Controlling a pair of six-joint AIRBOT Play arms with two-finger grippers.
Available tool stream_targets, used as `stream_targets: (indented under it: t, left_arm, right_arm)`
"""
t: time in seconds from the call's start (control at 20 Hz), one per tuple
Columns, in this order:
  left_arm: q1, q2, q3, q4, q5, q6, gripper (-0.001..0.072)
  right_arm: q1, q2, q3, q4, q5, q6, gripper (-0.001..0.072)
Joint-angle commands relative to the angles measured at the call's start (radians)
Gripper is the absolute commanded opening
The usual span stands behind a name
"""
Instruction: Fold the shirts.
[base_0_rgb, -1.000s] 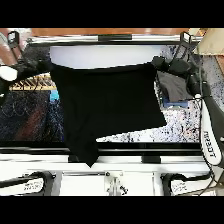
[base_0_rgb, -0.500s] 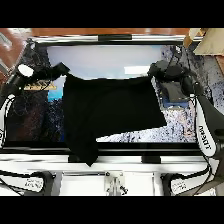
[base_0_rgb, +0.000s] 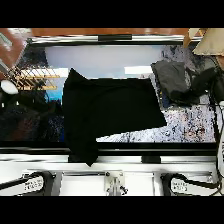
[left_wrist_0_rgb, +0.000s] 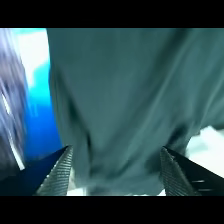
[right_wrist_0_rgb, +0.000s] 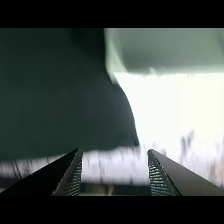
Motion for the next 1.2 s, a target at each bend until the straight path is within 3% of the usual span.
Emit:
stream_targets:
  t: [0.0,0.25,0.8,0.85,0.9,0.95,1.0,1.05,1.1,1.15]
  left_arm:
    - [0.027,0.168,-0.333,-0.002,0.109,0.038,0.0595]
    - [0.029,0.191,-0.426,-0.021,0.151,0.086,0.0596]
    - [-0.019,0.118,-0.443,-0.097,0.230,0.086,0.0593]
    - [-0.031,0.106,-0.444,-0.097,0.245,0.086,0.0556]
    - [-0.037,0.096,-0.443,-0.101,0.264,0.085,0.0433]
    - [-0.037,0.090,-0.443,-0.108,0.275,0.078,0.0416]
    - [-0.037,0.089,-0.443,-0.114,0.276,0.078,0.0287]
    - [-0.037,0.091,-0.443,-0.116,0.269,0.079,0.0171]
    - [-0.037,0.090,-0.439,-0.115,0.255,0.091,0.0082]
    - [-0.037,0.092,-0.439,-0.114,0.251,0.090,0.0040]
  right_arm:
    - [-0.065,0.052,-0.101,0.056,-0.090,-0.011,0.0527]
    - [-0.060,0.052,-0.107,0.097,-0.061,-0.011,0.0526]
    - [-0.060,0.052,-0.107,0.091,-0.020,0.007,0.0527]
    - [-0.060,0.048,-0.108,0.088,-0.011,0.026,0.0527]
    - [-0.060,0.043,-0.114,0.089,-0.005,0.039,0.0527]
    - [-0.060,0.032,-0.124,0.089,-0.006,0.037,0.0530]
    - [-0.060,0.020,-0.138,0.087,-0.007,0.035,0.0634]
    - [-0.061,0.005,-0.156,0.078,-0.006,0.029,0.0675]
    - [-0.061,-0.014,-0.172,0.068,-0.006,0.026,0.0675]
    - [-0.061,-0.034,-0.186,0.066,-0.006,0.021,0.0675]
